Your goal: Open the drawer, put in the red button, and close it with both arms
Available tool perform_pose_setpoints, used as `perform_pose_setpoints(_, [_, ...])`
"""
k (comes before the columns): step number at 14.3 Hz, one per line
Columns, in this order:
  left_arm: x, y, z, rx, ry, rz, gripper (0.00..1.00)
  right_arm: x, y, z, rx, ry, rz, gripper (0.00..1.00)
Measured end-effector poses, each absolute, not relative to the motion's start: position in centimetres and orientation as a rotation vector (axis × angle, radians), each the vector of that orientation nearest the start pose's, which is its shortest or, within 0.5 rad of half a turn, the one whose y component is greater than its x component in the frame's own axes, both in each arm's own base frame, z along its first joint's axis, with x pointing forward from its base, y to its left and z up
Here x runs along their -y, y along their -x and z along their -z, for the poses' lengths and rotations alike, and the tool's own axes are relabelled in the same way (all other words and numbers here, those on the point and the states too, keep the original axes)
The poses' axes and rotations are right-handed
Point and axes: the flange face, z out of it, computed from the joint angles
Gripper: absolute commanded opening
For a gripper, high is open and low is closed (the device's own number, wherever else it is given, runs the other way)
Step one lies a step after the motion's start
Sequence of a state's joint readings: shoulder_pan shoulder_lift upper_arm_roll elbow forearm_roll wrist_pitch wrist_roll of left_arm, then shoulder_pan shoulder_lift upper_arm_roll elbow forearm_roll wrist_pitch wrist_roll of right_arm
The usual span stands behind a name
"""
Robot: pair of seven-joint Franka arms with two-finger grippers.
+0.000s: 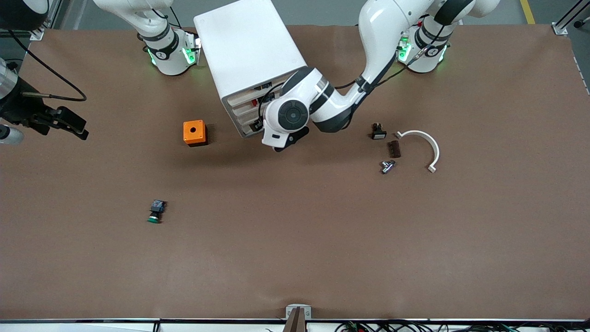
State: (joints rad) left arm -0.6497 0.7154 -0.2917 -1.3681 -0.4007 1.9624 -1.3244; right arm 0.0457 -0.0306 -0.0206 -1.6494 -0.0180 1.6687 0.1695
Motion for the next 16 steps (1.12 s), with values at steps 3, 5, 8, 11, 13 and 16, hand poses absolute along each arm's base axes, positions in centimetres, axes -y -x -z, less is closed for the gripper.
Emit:
perform_pose_setpoints(3, [52.7, -49.1, -36.2, 1.003, 3.059, -0.725, 1.00, -1.2, -55.3, -61.3, -0.211, 3.146, 0.081, 1.00])
perform_pose_setpoints(5, [49.2, -52.0, -40.6, 0.999, 3.091, -0.594, 1.00, -1.1, -55.3, -61.3, -0.156, 3.149, 0.081, 1.00])
perform_pose_setpoints(8, [43.3, -54.3, -48.2, 0.874, 3.167, -0.442, 1.00, -1.1, -55.3, -61.3, -0.111, 3.138, 0.080, 1.00])
perform_pose_setpoints(11, [34.7, -56.0, -54.4, 0.685, 3.206, -0.395, 1.00, -1.0, -55.3, -61.3, -0.108, 3.136, 0.080, 1.00])
perform_pose_setpoints(13, [28.6, -56.8, -57.0, 0.538, 3.225, -0.395, 1.00, -1.0, -55.3, -61.3, -0.108, 3.135, 0.080, 1.00])
perform_pose_setpoints(16, [21.8, -57.1, -59.2, 0.368, 3.220, -0.392, 1.00, -1.0, -55.3, -61.3, -0.107, 3.135, 0.079, 1.00])
